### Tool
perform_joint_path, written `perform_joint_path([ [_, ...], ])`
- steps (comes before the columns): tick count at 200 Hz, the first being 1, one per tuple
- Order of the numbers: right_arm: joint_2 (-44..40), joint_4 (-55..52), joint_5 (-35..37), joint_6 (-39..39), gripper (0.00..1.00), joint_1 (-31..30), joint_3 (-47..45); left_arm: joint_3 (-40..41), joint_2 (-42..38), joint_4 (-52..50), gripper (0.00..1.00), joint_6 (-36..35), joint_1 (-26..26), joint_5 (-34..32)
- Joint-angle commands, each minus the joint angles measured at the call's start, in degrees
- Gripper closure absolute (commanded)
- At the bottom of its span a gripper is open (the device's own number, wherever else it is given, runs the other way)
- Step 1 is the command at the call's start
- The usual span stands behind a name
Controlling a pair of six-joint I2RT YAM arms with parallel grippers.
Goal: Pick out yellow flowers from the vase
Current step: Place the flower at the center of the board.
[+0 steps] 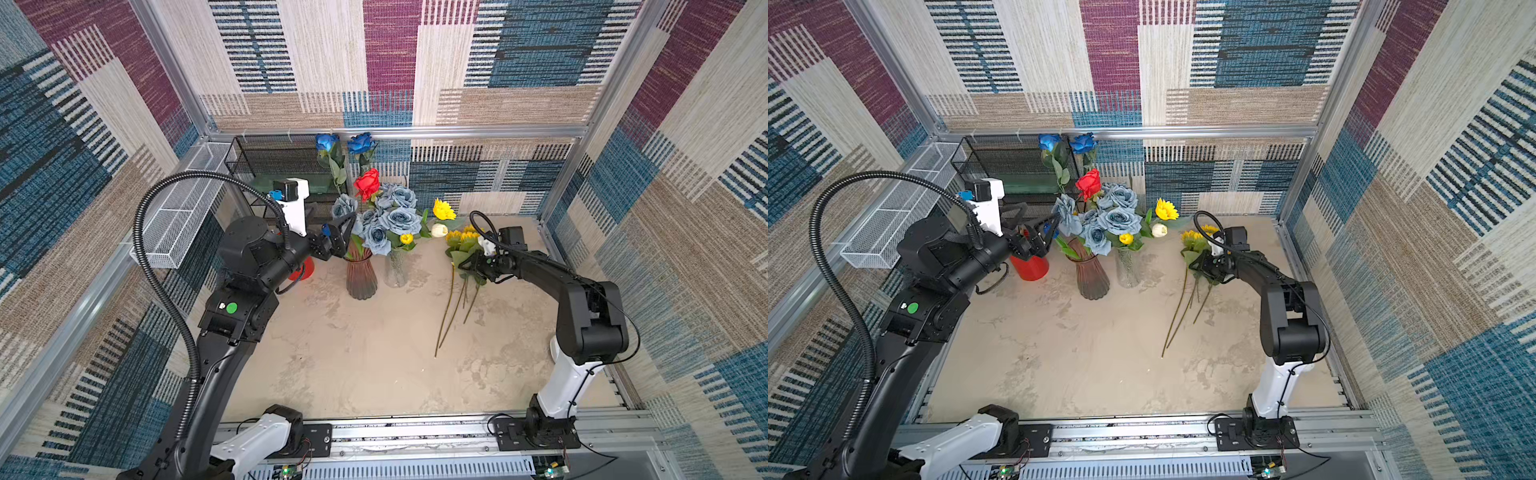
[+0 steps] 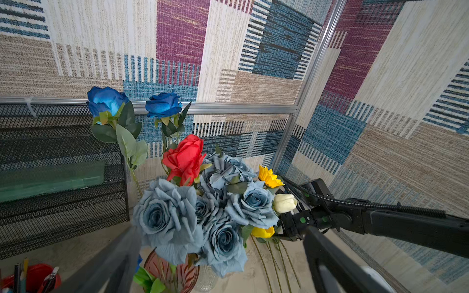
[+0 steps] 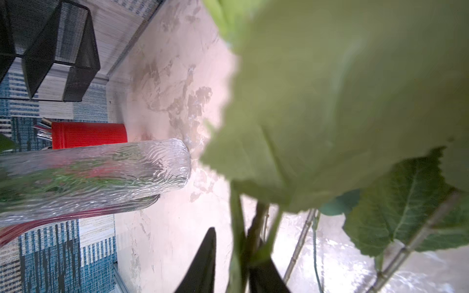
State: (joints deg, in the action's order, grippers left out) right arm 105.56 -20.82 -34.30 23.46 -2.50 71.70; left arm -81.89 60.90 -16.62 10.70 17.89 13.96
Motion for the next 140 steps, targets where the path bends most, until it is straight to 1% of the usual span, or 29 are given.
perform_joint_path([
  [1,0.89,-1.11,2.05,-1.75,0.69,0.13,0.93,-0.77,0.20,0.01,0.00,-1.73,-0.14,0.74],
  [22,1.06,-1.20,2.22,-1.67,0.71,0.13,0.90,-0.55,0.26,0.39,0.01,-1.48,-0.23,0.88],
  [47,0.89,-1.67,3.16,-1.89,0.69,0.33,0.87,-0.29,0.27,0.89,0.01,-1.12,-0.27,1.24],
  [76,-1.36,0.61,1.97,-0.49,0.68,0.22,-0.49,-0.37,0.54,0.81,0.01,-1.21,-0.32,1.07],
  [99,-3.76,2.66,0.76,0.83,0.66,0.22,-0.80,-0.73,1.23,0.30,0.01,-1.21,-0.42,0.97],
  [113,-5.99,4.50,-0.31,1.82,0.65,0.22,-1.24,-0.64,1.41,-0.13,0.01,-0.82,-0.66,-1.28],
  [131,-9.66,7.51,-0.12,3.52,0.59,0.39,-2.57,-0.70,1.74,-1.87,0.01,0.66,-1.55,-6.48],
  [140,-11.83,9.28,0.05,4.38,0.58,0.69,-3.49,-0.29,1.61,-2.35,0.01,1.07,-1.79,-9.48],
])
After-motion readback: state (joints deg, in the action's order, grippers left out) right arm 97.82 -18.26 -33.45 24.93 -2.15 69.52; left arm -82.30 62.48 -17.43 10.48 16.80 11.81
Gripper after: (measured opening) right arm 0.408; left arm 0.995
